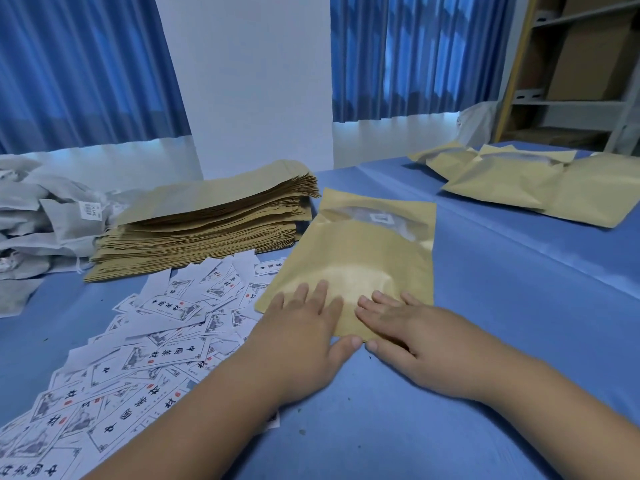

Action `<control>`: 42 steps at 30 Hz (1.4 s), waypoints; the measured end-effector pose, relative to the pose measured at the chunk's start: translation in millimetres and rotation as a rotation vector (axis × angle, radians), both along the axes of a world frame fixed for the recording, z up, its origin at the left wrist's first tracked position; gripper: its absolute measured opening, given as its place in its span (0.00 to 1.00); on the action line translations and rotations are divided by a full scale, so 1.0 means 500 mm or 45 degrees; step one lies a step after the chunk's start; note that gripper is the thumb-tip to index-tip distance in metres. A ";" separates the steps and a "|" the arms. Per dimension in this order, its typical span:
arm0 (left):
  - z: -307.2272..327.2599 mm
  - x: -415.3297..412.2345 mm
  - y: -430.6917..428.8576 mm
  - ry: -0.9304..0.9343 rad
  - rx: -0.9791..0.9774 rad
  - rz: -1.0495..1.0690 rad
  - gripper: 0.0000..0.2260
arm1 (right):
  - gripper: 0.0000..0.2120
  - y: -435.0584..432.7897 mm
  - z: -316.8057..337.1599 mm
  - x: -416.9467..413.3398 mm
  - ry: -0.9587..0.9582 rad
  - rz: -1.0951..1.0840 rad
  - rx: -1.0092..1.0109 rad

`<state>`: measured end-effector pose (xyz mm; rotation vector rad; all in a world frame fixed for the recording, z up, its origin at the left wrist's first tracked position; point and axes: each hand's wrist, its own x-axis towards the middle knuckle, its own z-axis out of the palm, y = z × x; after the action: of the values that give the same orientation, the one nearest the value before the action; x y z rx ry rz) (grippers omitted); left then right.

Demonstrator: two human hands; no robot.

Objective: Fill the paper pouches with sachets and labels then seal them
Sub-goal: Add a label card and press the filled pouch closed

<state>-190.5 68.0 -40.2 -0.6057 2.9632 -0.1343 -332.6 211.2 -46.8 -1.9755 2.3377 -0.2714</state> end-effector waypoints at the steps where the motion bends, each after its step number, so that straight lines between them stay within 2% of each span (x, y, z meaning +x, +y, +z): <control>1: 0.002 -0.001 0.001 -0.044 0.035 0.002 0.31 | 0.25 0.002 0.002 0.002 0.038 -0.015 -0.051; 5: 0.019 -0.009 0.005 -0.101 0.064 -0.024 0.27 | 0.21 0.007 0.014 0.008 0.239 -0.021 -0.153; 8: 0.030 -0.013 0.007 -0.091 0.011 -0.058 0.25 | 0.16 0.004 0.012 0.020 0.370 0.057 -0.320; 10: 0.031 -0.008 0.006 -0.053 -0.004 -0.082 0.23 | 0.14 0.001 0.009 0.022 0.397 0.005 -0.438; 14: 0.028 0.008 -0.011 0.242 -0.013 -0.060 0.17 | 0.15 0.002 0.009 0.013 0.290 -0.110 -0.683; 18: 0.032 0.000 -0.038 0.578 -0.192 -0.136 0.07 | 0.14 0.007 0.010 0.001 0.191 -0.162 -0.871; 22: 0.044 0.004 -0.061 0.756 -0.328 -0.136 0.10 | 0.16 0.011 0.014 -0.003 0.217 -0.174 -1.016; 28: 0.050 0.031 -0.083 0.909 -0.320 -0.143 0.09 | 0.16 0.013 0.014 -0.004 0.239 -0.164 -1.027; 33: 0.051 0.030 -0.082 0.867 -0.295 -0.180 0.12 | 0.15 0.018 0.019 0.008 0.312 -0.100 -0.931; 35: 0.050 0.031 -0.084 0.855 -0.301 -0.179 0.11 | 0.16 0.018 0.021 0.008 0.358 -0.091 -0.841; 37: 0.047 0.032 -0.086 0.855 -0.294 -0.161 0.08 | 0.12 0.015 0.017 0.007 0.421 -0.104 -0.778; 39: 0.045 0.033 -0.083 0.873 -0.293 -0.148 0.06 | 0.06 0.009 0.011 0.004 0.485 -0.141 -0.827; 42: 0.045 0.028 -0.071 0.925 -0.334 -0.221 0.07 | 0.07 0.005 0.003 -0.004 0.508 -0.186 -0.971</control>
<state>-176.4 32.3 -17.4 -0.5008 3.7438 -0.4001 -334.6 213.9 -45.3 -2.3196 2.9432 -0.9929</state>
